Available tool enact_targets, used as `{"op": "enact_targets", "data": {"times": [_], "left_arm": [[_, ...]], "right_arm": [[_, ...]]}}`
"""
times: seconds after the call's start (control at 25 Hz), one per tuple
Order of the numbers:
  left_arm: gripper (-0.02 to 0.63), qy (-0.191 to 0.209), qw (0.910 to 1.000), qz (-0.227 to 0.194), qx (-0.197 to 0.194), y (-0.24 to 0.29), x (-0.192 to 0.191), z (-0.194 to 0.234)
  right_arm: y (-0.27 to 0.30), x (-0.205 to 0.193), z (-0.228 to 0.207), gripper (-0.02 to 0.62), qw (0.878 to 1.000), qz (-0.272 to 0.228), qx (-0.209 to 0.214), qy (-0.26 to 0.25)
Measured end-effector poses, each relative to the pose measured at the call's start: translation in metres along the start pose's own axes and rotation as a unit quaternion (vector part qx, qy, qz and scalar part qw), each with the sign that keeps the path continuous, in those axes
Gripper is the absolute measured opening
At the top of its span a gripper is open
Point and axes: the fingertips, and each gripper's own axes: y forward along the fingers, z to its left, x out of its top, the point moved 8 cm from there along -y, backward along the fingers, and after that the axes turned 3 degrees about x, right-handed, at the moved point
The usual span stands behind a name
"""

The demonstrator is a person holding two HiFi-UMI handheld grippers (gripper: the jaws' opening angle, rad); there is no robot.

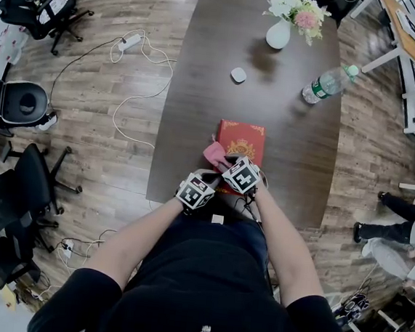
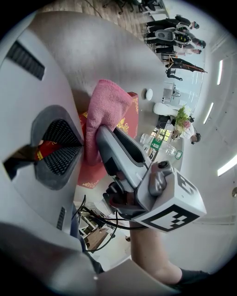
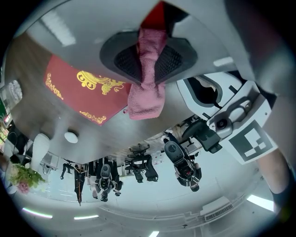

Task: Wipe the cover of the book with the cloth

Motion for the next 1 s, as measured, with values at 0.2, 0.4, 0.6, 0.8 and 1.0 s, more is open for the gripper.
{"op": "enact_targets", "data": {"times": [0.2,0.4,0.6,0.8,1.0], "left_arm": [[-0.005,0.001,1.0000,-0.001,0.002,0.001,-0.001,-0.002],[-0.005,0.000,1.0000,0.000,0.003,0.001,0.001,-0.002],[-0.005,0.004,1.0000,0.001,0.002,0.001,0.000,-0.002],[-0.005,0.005,1.0000,0.003,0.002,0.001,0.001,-0.002],[-0.005,0.007,1.0000,0.003,0.002,0.000,0.000,-0.001]], "right_arm": [[-0.008,-0.011,-0.004,0.095,1.000,0.003,-0.005,0.007],[-0.015,-0.018,-0.008,0.094,1.000,0.006,-0.012,0.009],[-0.023,-0.026,-0.011,0.095,1.000,0.010,-0.020,0.010],[-0.030,-0.036,-0.017,0.095,0.999,0.012,-0.025,0.016],[-0.038,-0.043,-0.020,0.095,0.999,0.011,-0.034,0.025]]}}
